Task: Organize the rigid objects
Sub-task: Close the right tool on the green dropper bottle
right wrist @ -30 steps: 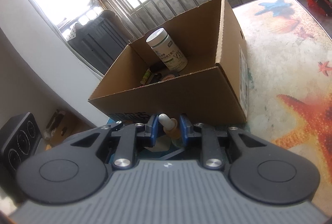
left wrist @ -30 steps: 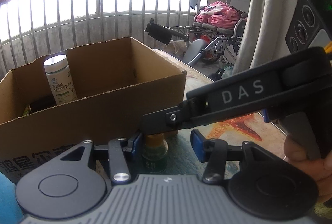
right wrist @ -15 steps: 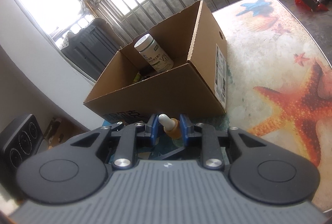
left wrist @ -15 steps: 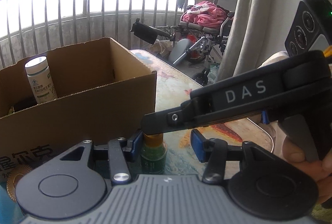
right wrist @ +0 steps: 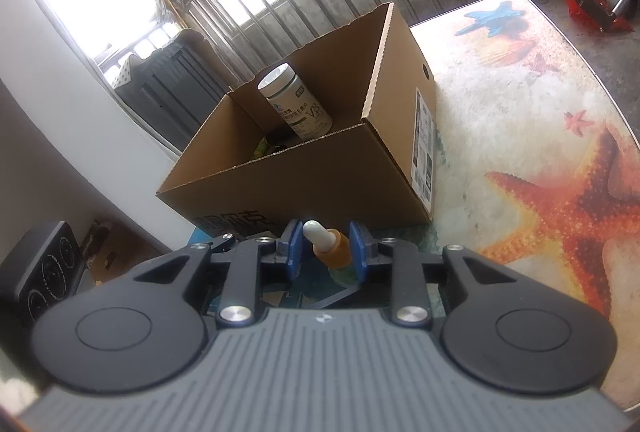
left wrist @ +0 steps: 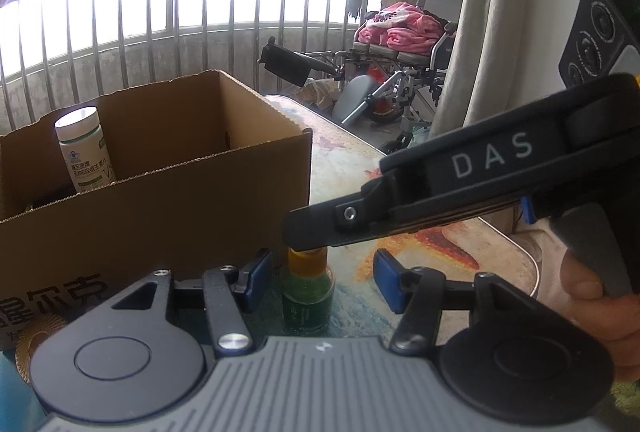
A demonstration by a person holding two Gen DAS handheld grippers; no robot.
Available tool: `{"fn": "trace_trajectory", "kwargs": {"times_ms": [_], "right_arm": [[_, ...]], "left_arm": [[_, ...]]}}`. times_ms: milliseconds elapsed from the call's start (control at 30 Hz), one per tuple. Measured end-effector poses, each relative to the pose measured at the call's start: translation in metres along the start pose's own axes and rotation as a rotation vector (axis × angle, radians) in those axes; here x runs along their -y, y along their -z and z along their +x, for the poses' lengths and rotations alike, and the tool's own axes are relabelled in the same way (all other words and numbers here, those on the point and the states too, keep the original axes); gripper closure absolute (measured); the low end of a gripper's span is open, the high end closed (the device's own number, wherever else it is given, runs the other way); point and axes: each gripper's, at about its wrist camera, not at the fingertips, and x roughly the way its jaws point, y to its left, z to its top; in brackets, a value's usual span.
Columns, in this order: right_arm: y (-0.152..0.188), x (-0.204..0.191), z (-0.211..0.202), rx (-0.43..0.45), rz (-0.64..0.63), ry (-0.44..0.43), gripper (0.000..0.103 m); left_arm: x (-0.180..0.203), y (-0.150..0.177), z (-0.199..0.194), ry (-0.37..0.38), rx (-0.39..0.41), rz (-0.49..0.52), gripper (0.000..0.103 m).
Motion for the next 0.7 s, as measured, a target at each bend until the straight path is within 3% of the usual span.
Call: {"fn": "trace_trajectory", "kwargs": {"times_ms": [367,700], "right_arm": [[-0.001,-0.006,0.000,-0.009,-0.060,0.028,0.062],[-0.005,-0.009,0.017,-0.047,-0.130,0.061,0.062]], "left_arm": [[0.000,0.008,0.009,-0.006,-0.015,0.012,0.046],[-0.004,0.015,0.024,-0.029,-0.040,0.017,0.050]]}}
